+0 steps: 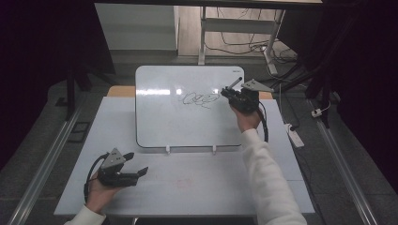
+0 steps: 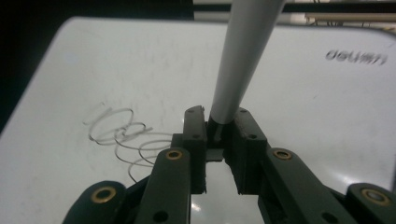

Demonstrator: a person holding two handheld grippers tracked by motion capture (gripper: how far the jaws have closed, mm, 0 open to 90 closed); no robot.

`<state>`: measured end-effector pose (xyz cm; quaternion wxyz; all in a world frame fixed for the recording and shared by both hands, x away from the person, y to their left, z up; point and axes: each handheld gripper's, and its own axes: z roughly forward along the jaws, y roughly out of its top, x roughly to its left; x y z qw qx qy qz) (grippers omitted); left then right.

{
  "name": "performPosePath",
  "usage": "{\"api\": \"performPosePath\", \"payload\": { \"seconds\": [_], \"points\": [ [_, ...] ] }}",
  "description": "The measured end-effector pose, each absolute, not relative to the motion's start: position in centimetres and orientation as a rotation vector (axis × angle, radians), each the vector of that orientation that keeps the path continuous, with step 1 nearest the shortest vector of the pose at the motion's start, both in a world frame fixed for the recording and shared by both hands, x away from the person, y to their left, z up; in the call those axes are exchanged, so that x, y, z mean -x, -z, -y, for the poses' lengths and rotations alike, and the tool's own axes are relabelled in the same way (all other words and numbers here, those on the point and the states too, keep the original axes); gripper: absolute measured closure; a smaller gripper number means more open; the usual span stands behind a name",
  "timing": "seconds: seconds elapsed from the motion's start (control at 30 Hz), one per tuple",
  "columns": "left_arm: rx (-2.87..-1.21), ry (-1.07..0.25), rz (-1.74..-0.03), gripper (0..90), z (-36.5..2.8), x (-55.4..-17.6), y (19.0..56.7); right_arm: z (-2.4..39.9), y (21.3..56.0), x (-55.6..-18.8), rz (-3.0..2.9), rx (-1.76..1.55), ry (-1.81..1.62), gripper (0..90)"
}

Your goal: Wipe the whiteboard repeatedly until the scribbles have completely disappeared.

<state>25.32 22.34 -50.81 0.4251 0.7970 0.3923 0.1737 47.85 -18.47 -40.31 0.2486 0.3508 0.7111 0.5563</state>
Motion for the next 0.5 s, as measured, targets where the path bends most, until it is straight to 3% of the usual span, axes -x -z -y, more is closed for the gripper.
{"api": "performPosePath", "payload": {
  "seconds": [0.23,0.4,0.5],
  "points": [
    [-1.988,-0.427,-0.986,20.7,-22.7,-25.5,50.9,17.5,41.8,-48.9,-1.934,-0.978,-1.464,77.3],
    [-1.98,-0.428,-0.989,20.6,-22.8,-25.5,50.9,15.6,42.8,-47.7,-2.045,-0.846,-1.439,77.3],
    [-1.985,-0.433,-0.989,20.6,-22.7,-25.5,50.9,16.8,42.1,-48.4,-1.955,-0.909,-1.444,77.3]
  ]
}}
